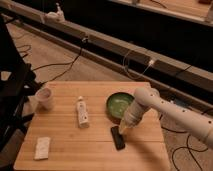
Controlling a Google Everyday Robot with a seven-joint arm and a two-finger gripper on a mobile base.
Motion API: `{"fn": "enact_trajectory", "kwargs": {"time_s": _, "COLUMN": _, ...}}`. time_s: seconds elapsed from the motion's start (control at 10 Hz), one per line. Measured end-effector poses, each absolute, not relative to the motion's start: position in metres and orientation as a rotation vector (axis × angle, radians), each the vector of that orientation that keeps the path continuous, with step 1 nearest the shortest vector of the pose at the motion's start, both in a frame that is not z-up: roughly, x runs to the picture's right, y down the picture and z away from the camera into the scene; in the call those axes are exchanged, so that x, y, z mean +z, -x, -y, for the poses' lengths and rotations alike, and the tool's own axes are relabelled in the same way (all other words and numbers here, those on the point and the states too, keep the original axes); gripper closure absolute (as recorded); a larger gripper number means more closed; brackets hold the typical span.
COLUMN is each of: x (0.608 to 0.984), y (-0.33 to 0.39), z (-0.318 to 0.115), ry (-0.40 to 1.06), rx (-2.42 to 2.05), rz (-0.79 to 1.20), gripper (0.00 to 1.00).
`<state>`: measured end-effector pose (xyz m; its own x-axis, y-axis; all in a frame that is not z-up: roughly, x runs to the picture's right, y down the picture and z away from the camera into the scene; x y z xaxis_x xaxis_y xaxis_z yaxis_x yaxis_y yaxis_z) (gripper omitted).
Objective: Push the eraser across the table
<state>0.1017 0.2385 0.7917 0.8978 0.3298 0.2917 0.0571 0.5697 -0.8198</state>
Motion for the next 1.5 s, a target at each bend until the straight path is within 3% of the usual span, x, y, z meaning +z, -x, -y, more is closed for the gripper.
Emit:
{"fn": "enact_trajectory", "kwargs": {"time_s": 1.1, "x": 0.791, "y": -0.121, "z": -0.238, "ry": 0.946, "rx": 0.188, "rz": 0.406, "gripper": 1.00}}
{"fn": "enact_trajectory", "kwargs": {"time_s": 1.5, "x": 0.790, "y": -0.097, "z": -0.263, "ry": 1.013, "rx": 0.148, "rz": 0.435, "gripper": 1.00}}
